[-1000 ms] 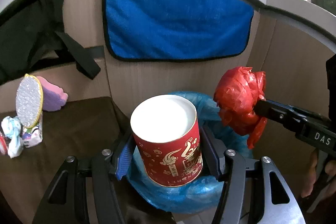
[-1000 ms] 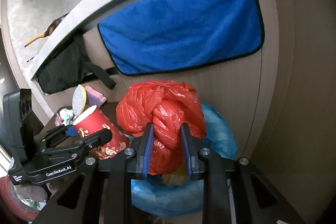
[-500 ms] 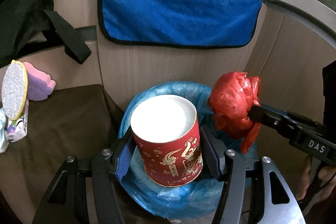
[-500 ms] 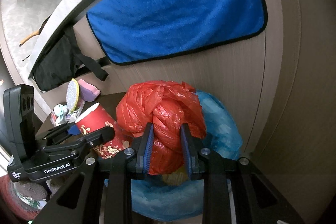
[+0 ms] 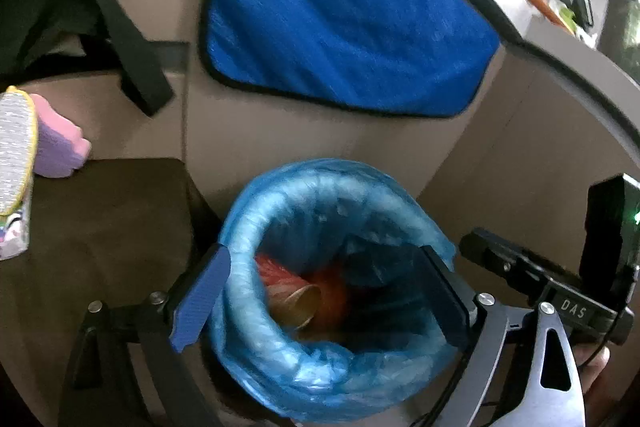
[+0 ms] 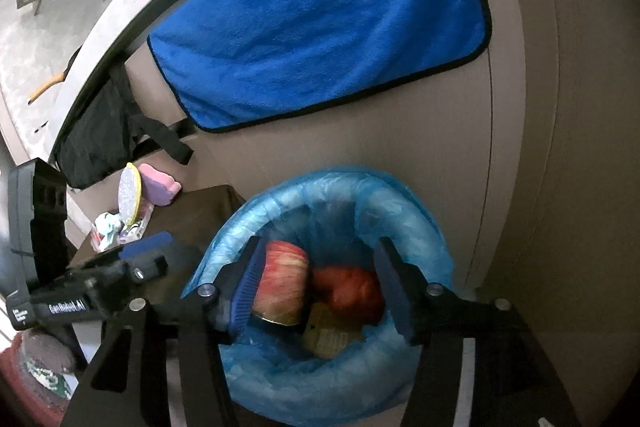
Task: Collect trash
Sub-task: 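Move both tools back from the bin to the table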
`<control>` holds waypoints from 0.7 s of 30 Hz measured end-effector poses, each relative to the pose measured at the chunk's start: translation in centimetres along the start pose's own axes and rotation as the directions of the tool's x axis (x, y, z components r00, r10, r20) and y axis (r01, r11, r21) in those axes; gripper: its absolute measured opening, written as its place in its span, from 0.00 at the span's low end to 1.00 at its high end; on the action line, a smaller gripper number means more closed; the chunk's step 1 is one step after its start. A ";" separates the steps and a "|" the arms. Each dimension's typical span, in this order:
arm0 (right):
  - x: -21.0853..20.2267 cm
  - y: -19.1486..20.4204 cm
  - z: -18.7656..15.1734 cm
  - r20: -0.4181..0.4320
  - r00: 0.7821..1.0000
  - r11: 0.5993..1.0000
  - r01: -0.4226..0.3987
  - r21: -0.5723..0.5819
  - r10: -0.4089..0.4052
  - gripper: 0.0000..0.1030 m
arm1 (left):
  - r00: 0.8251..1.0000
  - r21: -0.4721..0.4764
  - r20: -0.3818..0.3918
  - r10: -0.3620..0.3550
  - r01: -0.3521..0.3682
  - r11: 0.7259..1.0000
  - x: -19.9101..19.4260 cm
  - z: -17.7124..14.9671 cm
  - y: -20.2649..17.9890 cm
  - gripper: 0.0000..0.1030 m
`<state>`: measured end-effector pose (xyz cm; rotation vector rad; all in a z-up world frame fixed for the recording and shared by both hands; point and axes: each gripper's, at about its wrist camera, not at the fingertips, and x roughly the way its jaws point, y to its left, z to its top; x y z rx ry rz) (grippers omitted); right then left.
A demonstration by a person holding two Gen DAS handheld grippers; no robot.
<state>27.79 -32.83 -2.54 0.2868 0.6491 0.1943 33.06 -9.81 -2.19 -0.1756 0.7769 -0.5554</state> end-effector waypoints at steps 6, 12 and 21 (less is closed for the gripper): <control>-0.6 1.1 0.3 0.003 1.000 1.000 -0.008 0.001 0.008 0.53 | 0.996 -0.016 0.057 0.069 -0.069 0.998 -2.9 -0.1 1.8 0.94; -1.0 5.5 0.4 0.008 1.000 0.996 -0.026 -0.087 0.027 0.53 | 0.973 -0.010 0.099 0.210 -0.210 0.978 -6.8 -2.0 5.5 0.96; 1.2 15.6 -0.2 -0.023 0.995 0.962 -0.098 -0.255 0.095 0.54 | 0.913 -0.225 0.161 0.376 -0.337 0.914 -16.3 -3.7 16.1 0.96</control>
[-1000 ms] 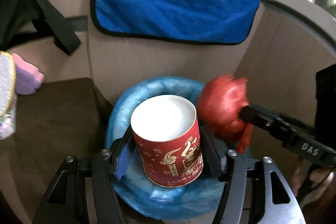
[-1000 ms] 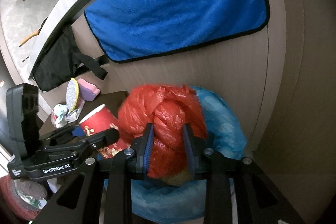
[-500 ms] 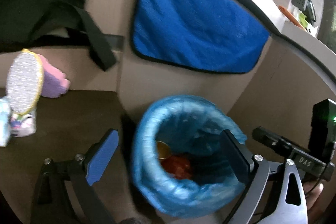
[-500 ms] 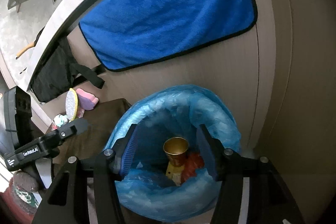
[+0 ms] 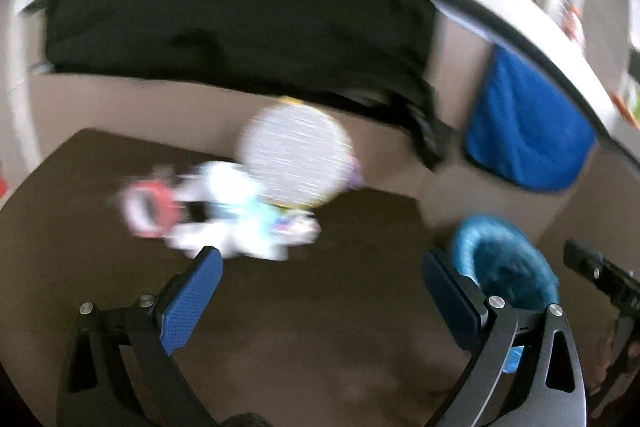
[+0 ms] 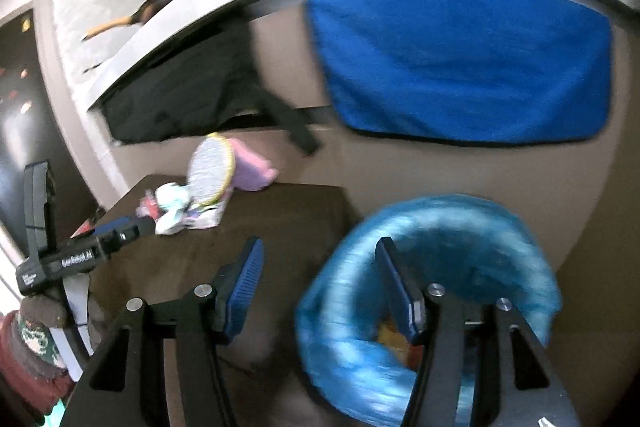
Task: Collect trash
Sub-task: 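Move both tools back from the bin to the table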
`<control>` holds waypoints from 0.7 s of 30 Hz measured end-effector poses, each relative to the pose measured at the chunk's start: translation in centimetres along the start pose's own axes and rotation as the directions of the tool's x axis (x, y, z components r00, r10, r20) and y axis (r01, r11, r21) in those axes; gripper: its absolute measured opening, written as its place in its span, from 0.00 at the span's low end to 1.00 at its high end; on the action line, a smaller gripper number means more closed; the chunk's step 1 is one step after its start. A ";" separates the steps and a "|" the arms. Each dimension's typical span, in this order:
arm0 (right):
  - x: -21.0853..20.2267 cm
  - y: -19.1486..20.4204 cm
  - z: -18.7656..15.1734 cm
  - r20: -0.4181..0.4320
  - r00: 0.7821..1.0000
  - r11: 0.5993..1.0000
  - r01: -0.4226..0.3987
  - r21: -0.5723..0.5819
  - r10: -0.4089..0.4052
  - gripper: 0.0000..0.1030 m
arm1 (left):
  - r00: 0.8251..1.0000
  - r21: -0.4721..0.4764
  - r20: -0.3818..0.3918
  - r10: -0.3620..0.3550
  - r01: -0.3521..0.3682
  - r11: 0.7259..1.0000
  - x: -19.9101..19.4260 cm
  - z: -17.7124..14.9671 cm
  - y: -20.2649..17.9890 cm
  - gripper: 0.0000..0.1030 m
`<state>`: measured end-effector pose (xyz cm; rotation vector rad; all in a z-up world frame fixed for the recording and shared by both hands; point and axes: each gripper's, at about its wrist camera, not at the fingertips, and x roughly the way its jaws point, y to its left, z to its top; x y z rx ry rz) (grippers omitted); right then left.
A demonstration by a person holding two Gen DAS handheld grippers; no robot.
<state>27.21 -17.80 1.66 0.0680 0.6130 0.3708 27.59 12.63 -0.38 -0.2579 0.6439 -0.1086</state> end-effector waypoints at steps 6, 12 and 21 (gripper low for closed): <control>4.0 5.7 0.6 -0.054 0.997 0.995 -0.057 -0.081 0.053 0.54 | 0.996 -0.073 0.000 0.091 -0.091 0.993 -1.6 0.8 7.3 0.96; 8.6 10.7 1.7 -0.092 0.993 0.978 -0.085 -0.192 0.068 0.54 | 0.994 -0.135 -0.025 0.111 -0.113 0.984 -1.3 0.9 11.5 0.96; 17.1 11.9 7.2 -0.082 0.995 0.984 -0.071 -0.165 0.058 0.54 | 1.000 -0.224 0.005 0.015 -0.013 0.974 -0.9 1.2 15.1 0.96</control>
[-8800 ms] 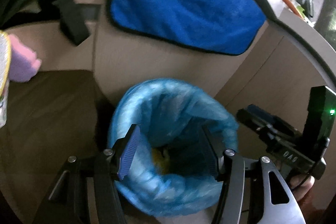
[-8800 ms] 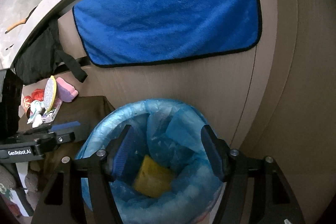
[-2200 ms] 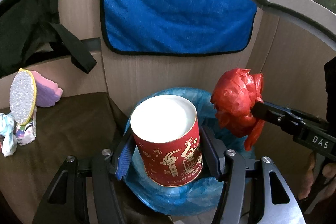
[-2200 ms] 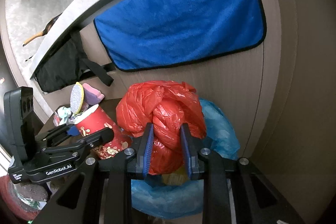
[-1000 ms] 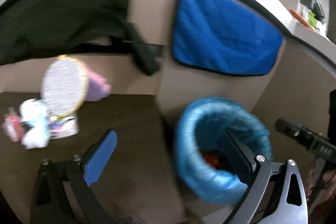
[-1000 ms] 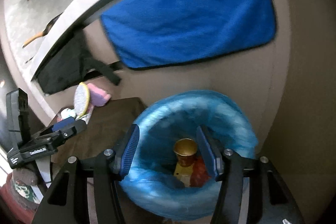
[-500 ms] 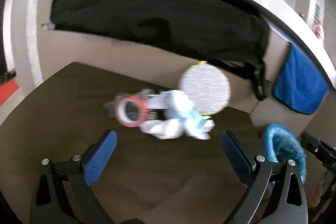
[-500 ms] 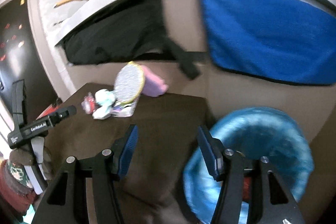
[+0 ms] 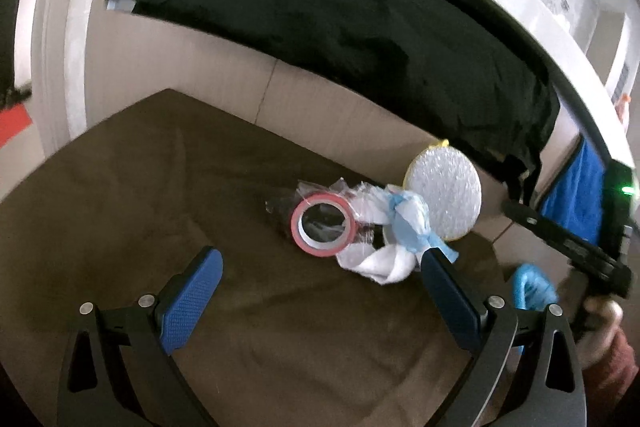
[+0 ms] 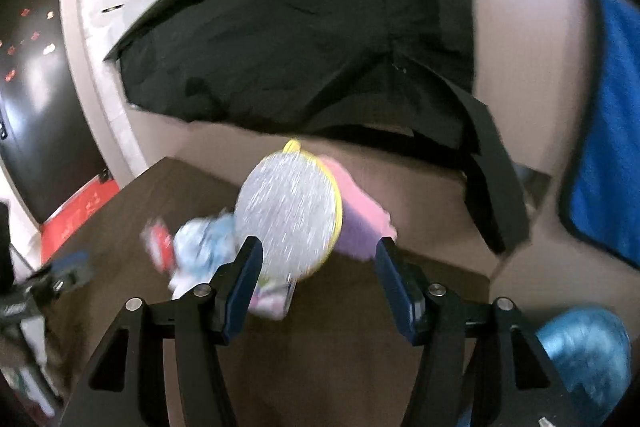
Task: Collect trash
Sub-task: 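Move both tools back from the bin to the table, then grasp the round yellow-rimmed sponge with the right tool while left tool grasps the tissues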
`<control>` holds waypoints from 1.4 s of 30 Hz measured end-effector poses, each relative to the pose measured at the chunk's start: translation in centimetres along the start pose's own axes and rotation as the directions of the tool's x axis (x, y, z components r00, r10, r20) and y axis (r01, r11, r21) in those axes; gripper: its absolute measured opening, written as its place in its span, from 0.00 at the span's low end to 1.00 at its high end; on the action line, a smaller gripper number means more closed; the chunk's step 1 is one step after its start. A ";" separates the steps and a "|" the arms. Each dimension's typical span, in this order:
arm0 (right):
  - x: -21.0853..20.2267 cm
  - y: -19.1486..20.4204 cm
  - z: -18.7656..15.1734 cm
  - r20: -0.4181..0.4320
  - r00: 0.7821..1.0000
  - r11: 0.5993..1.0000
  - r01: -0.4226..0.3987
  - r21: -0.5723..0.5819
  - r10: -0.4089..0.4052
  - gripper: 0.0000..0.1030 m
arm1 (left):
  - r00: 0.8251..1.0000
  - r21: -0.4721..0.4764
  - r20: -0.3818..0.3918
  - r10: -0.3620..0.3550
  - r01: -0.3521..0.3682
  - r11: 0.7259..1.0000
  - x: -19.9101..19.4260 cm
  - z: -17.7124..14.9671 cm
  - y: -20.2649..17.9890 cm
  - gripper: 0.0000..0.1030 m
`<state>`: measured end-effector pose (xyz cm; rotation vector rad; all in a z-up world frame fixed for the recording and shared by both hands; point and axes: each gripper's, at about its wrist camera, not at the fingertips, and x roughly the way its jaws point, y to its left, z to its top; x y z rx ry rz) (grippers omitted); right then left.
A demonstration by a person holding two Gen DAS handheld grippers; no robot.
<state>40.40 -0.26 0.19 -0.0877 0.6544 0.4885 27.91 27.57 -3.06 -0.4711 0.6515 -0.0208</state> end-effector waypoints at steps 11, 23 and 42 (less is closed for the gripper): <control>6.9 2.2 1.6 -0.110 0.994 0.999 -0.025 -0.032 0.022 0.46 | 0.998 -0.037 0.050 -0.030 0.031 0.999 0.2 0.1 2.0 0.96; 0.2 6.0 -3.9 -0.203 0.961 0.968 -0.215 -0.129 0.187 0.12 | 1.000 0.038 -0.004 -0.023 0.023 0.999 0.7 -0.3 0.2 0.96; -6.4 2.2 -9.3 -0.188 0.973 0.988 -0.146 -0.049 0.135 0.12 | 0.998 0.143 -0.067 0.001 0.009 0.990 4.9 -1.2 -6.2 0.87</control>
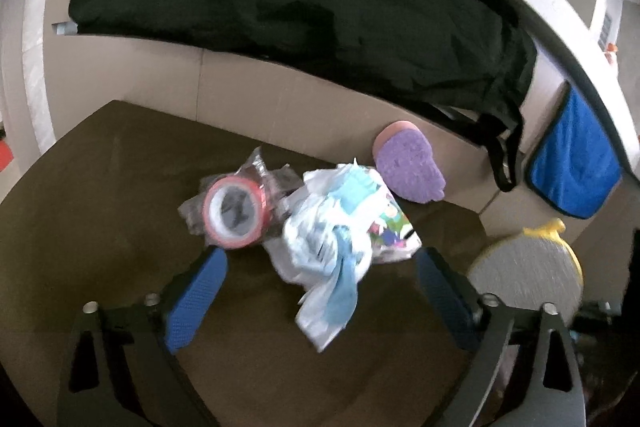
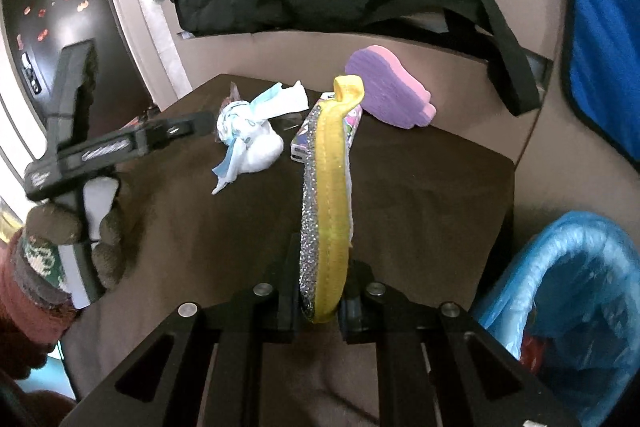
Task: Collect trash
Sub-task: 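Grasp the round yellow-rimmed sponge with the right tool while left tool grasps the tissues, then carry the tissues and sponge over the bin and open both tools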
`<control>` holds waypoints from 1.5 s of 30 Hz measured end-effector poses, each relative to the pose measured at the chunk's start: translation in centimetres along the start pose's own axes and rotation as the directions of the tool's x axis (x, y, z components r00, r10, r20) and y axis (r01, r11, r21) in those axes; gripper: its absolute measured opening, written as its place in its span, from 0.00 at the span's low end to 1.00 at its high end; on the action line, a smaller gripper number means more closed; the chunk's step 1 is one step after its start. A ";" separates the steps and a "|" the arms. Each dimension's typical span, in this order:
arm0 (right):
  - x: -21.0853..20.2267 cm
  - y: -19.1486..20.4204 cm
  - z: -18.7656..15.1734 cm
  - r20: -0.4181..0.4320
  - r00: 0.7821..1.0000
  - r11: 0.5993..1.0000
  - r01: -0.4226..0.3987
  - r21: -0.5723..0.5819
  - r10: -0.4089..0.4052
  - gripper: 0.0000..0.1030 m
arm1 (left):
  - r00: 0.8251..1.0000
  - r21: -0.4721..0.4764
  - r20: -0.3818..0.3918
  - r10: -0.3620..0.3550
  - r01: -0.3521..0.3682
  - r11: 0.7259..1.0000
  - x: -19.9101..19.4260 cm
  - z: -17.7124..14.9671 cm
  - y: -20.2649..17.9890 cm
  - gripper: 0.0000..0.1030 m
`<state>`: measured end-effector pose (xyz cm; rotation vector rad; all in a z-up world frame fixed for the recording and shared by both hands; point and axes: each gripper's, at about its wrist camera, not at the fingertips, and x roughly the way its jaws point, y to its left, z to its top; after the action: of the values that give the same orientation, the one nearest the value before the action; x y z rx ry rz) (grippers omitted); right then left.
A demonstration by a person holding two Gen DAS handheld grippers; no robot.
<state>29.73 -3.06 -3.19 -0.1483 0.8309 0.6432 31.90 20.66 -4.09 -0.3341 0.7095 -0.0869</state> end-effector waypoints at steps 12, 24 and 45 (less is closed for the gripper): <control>-0.1 0.0 -1.7 0.003 0.999 0.999 -0.046 0.007 0.046 0.12 | 0.997 -0.140 -0.071 0.005 -0.015 0.990 2.7 -0.4 1.1 0.48; -0.9 2.1 -1.1 0.024 0.995 0.995 -0.102 -0.013 0.102 0.12 | 0.990 -0.088 0.073 0.122 -0.116 0.989 -7.8 -2.9 2.9 0.47; -6.9 3.3 -0.9 0.143 0.989 0.999 -0.015 -0.045 0.022 0.12 | 0.989 0.013 0.140 0.038 -0.040 0.999 -13.3 -5.5 -2.4 0.47</control>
<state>23.78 -3.98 1.56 -0.1327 0.6798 0.6821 18.31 19.46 1.06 -0.3079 0.5762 -0.0313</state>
